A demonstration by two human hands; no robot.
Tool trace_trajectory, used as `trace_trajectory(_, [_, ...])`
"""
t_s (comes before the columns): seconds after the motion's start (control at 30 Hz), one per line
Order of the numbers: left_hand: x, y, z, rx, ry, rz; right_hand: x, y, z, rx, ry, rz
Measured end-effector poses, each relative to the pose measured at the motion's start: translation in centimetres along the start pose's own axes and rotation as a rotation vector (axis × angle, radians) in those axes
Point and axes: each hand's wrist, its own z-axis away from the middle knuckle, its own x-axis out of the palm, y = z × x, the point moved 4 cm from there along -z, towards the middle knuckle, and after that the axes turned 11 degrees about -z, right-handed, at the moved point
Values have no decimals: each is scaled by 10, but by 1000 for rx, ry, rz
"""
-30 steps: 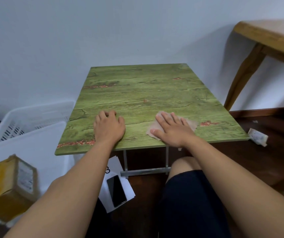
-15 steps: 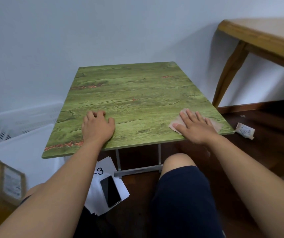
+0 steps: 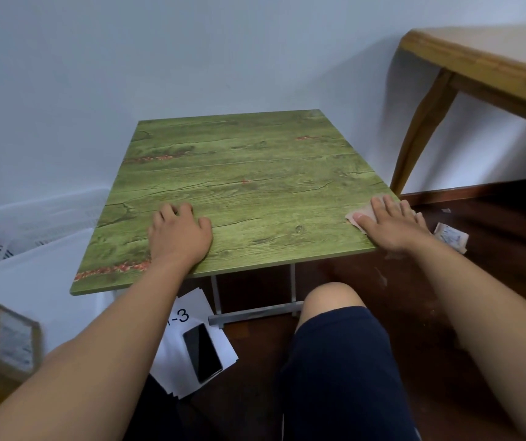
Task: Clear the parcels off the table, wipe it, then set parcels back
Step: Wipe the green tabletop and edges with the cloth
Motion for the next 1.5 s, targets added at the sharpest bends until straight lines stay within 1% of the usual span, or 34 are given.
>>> trace_trajectory(0.3, [4, 2, -2, -2, -21, -44, -6, -21, -26, 59, -26, -4])
trace_trajectory(0.53, [6, 3, -4, -4, -6, -54, -4, -43, -40, 45, -51, 1])
trace_trajectory(0.87, [7, 4, -6, -13, 4, -67, 14, -96, -50, -129, -111, 39])
trace_trajectory(1.33, [10, 2, -7, -6, 32, -55, 61, -213, -34, -382, -182, 94])
trace_trajectory(1.43, [11, 0, -7, -17, 63, -12, 70, -234, -28, -430, -193, 98])
trace_trajectory(1.5, [10, -3, -8, -31, 98, 67, 76, -245, -24, -459, -201, 110])
